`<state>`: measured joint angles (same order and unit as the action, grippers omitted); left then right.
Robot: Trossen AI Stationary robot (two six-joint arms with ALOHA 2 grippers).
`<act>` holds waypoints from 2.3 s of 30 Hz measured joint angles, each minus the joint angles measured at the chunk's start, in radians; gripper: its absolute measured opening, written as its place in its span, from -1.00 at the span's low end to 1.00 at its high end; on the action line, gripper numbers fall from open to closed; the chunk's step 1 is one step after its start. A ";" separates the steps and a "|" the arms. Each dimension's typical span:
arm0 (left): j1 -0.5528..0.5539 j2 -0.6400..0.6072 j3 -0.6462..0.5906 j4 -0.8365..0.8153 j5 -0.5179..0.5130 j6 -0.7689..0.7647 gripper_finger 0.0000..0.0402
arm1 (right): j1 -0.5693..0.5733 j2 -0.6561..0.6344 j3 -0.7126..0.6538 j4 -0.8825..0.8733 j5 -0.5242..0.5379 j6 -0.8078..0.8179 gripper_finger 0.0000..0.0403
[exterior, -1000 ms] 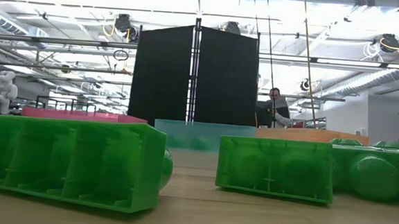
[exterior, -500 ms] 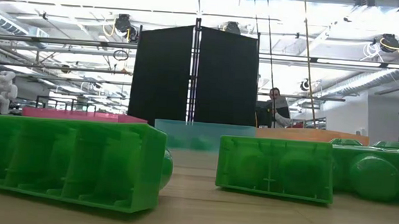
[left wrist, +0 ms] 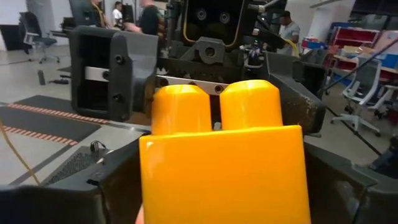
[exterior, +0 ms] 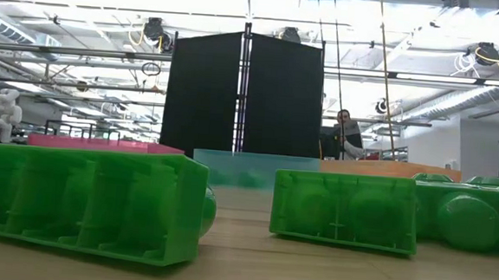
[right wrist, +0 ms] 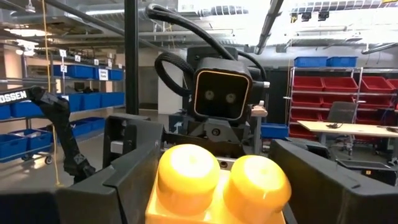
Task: Sort blocks
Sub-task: Put the yellow game piece into the orange bin
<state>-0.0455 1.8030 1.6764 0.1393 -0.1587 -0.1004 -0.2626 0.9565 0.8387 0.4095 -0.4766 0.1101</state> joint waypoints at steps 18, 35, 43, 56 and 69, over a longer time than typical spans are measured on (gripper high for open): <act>0.002 -0.006 0.209 -0.623 -0.068 -0.014 0.99 | -0.044 0.000 0.000 0.001 0.020 -0.002 0.39; -0.005 -0.048 0.169 -1.012 -0.192 0.012 0.99 | -0.387 -0.020 -0.013 -0.477 0.240 -0.165 0.40; -0.005 -0.338 -0.186 -0.783 -0.363 -0.073 0.99 | -0.544 0.004 -0.135 -0.502 0.242 -0.147 0.40; -0.008 -0.626 -0.690 -0.549 -0.450 -0.361 0.99 | -0.680 0.225 -0.229 -0.484 0.323 -0.069 0.40; -0.007 -0.627 -0.748 -0.489 -0.472 -0.365 0.99 | -0.712 0.380 -0.229 -0.494 0.325 0.043 0.50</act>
<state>-0.0529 1.1759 0.9283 -0.3496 -0.6304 -0.4652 -0.9749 1.3370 0.6094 -0.0848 -0.1516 0.1535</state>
